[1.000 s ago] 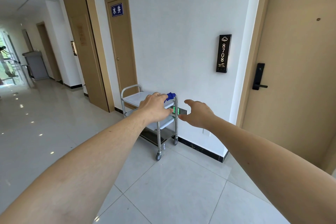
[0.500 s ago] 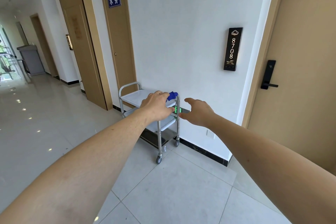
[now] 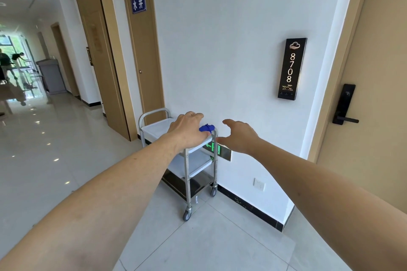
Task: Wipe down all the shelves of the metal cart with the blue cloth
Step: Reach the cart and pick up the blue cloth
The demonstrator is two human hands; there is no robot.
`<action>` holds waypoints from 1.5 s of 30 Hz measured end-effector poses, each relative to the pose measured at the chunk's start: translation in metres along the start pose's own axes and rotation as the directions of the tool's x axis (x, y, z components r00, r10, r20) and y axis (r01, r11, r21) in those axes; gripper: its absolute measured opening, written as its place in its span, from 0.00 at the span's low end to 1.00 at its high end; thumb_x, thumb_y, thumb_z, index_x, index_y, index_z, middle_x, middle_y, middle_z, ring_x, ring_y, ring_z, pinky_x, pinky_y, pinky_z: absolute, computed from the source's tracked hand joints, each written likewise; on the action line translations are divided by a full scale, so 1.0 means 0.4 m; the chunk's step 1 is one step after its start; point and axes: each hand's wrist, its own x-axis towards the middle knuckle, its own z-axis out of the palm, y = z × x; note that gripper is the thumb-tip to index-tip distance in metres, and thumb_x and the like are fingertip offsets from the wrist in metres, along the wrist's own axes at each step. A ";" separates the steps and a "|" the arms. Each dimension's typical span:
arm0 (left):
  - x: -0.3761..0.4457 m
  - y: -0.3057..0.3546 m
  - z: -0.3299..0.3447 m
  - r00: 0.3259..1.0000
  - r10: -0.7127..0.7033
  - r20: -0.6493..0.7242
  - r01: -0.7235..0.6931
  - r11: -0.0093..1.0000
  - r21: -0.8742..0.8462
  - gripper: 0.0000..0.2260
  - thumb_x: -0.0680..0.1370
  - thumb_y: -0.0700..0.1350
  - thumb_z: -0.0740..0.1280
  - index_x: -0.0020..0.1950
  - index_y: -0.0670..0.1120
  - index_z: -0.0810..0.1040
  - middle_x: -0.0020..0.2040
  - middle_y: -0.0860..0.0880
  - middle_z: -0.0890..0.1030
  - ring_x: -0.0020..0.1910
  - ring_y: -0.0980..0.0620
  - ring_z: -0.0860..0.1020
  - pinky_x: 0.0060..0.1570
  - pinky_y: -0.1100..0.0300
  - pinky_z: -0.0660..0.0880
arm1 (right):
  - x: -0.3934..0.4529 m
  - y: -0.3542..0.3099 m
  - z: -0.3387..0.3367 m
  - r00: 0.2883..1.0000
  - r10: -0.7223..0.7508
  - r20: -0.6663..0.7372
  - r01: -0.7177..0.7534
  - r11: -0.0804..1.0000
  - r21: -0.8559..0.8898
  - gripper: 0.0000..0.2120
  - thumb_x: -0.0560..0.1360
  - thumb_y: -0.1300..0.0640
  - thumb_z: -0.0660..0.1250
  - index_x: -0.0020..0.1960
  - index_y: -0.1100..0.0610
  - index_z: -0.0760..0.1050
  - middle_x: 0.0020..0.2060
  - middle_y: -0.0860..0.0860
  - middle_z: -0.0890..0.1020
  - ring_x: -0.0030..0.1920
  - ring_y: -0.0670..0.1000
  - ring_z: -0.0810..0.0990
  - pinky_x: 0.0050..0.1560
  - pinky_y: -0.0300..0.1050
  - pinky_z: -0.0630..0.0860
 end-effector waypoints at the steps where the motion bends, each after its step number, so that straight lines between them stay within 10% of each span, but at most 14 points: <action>1: 0.026 0.001 0.012 1.000 -0.004 0.006 0.004 1.000 0.005 0.29 0.75 0.58 0.67 0.73 0.49 0.67 0.71 0.47 0.71 0.69 0.44 0.68 0.63 0.47 0.71 | 0.024 0.015 0.000 1.000 -0.002 0.005 0.002 1.000 0.002 0.35 0.75 0.43 0.69 0.78 0.52 0.62 0.67 0.54 0.76 0.66 0.56 0.73 0.60 0.50 0.73; 45: 1.198 -0.667 0.368 0.984 0.034 0.175 -0.031 0.999 -0.022 0.30 0.77 0.58 0.65 0.76 0.48 0.64 0.74 0.47 0.67 0.71 0.44 0.66 0.67 0.47 0.69 | 1.307 0.108 0.441 0.986 0.156 0.063 -0.152 0.987 -0.061 0.35 0.76 0.41 0.68 0.78 0.52 0.61 0.69 0.54 0.74 0.68 0.57 0.72 0.61 0.51 0.73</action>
